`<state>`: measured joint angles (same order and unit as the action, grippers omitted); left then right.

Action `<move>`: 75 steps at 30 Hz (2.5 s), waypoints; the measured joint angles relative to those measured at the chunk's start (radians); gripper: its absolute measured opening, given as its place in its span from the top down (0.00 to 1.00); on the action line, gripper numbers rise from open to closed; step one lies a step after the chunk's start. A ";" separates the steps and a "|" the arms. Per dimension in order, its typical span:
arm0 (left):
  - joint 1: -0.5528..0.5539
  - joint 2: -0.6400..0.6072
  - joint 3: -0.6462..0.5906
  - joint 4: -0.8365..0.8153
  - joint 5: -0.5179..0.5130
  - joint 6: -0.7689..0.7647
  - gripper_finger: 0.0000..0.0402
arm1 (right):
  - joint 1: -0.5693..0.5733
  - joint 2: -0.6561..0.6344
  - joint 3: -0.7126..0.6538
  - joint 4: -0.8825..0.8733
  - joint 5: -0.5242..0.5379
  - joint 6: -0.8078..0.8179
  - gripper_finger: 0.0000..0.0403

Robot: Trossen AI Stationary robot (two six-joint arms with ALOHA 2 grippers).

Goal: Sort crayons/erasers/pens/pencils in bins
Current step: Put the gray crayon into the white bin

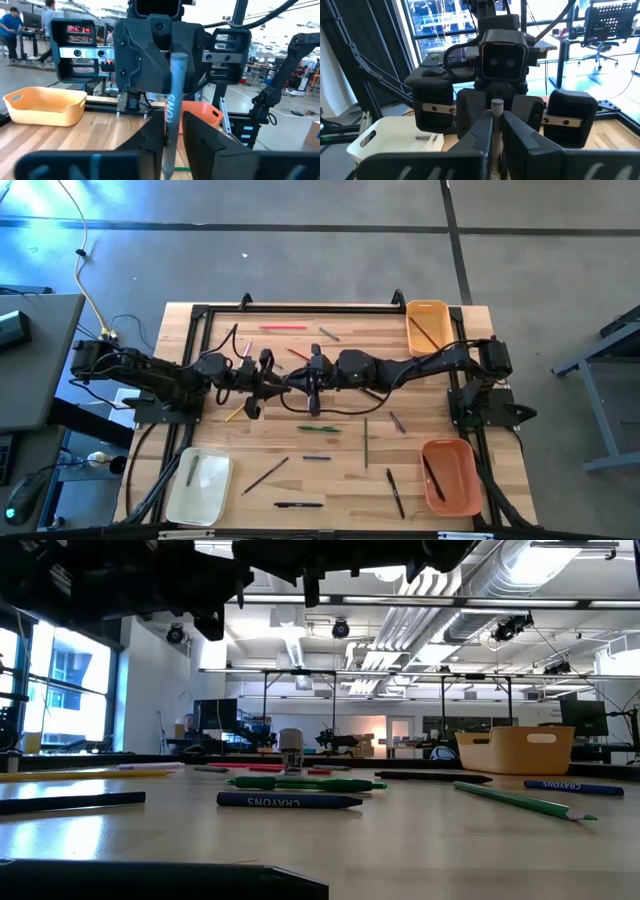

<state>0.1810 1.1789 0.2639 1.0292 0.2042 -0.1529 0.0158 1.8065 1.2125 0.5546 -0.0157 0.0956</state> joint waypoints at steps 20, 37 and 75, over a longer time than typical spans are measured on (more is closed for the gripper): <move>-0.037 -0.111 0.120 -0.504 -0.094 -0.096 0.98 | 0.063 -0.230 0.001 -0.651 0.372 -0.072 0.68; -0.446 -0.124 0.460 -1.489 -0.370 -0.418 0.98 | 0.146 -0.231 -0.486 0.029 0.383 -0.022 0.99; -1.275 0.234 0.506 -1.768 -0.311 -1.915 0.98 | 0.082 -0.231 -0.593 0.229 0.293 -0.130 1.00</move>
<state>-1.0939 1.4130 0.7704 -0.7385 -0.1067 -2.0682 0.0978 1.5753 0.6193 0.7832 0.2771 -0.0349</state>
